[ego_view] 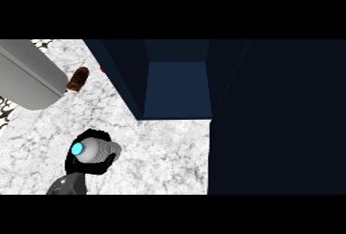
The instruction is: Pick up the bottled water, place it into the cabinet and close the cabinet
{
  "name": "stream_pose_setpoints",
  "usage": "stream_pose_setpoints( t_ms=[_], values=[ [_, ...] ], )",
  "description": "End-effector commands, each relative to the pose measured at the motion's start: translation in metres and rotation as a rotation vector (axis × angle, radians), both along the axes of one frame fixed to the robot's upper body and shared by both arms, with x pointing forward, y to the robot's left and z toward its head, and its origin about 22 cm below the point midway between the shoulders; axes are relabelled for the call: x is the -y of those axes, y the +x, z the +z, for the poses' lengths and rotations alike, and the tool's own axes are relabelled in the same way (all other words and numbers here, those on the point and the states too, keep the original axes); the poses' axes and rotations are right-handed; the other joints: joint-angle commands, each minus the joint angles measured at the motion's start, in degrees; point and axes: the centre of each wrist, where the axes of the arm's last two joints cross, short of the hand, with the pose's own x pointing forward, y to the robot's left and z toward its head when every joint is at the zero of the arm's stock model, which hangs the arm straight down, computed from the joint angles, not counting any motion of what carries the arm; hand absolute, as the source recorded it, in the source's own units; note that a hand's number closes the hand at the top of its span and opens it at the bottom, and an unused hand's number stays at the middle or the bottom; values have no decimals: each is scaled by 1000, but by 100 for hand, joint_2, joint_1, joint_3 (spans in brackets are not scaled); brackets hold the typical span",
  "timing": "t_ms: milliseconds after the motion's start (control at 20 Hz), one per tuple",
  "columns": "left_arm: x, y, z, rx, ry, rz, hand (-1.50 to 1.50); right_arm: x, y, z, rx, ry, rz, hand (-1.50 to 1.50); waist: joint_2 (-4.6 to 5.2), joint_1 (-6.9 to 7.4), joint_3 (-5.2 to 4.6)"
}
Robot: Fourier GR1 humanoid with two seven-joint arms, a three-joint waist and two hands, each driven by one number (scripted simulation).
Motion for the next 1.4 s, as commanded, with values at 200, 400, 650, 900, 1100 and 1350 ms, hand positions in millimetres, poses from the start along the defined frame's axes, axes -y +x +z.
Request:
stream_pose_setpoints(
  t_ms=[200,400,650,900,1100,1350],
  values=[
    [-14,-1,12,78,48,121,150,-33,-13,45,82,24,42,-150,-9,23,8],
    [1,17,36,78,25,28,150,-20,-16,40,63,36,44,-150,-38,29,17],
    [45,25,61,108,51,12,150,-23,-16,39,74,11,19,-150,-50,52,18],
    [85,36,91,98,38,-12,150,-15,-11,38,76,22,56,-150,-37,24,14],
    [114,38,109,110,80,-21,150,-17,-19,48,67,-1,44,-150,-38,-45,8],
    [153,52,146,144,106,-5,150,-11,-12,41,73,23,45,-150,-18,-26,9]
  ],
)
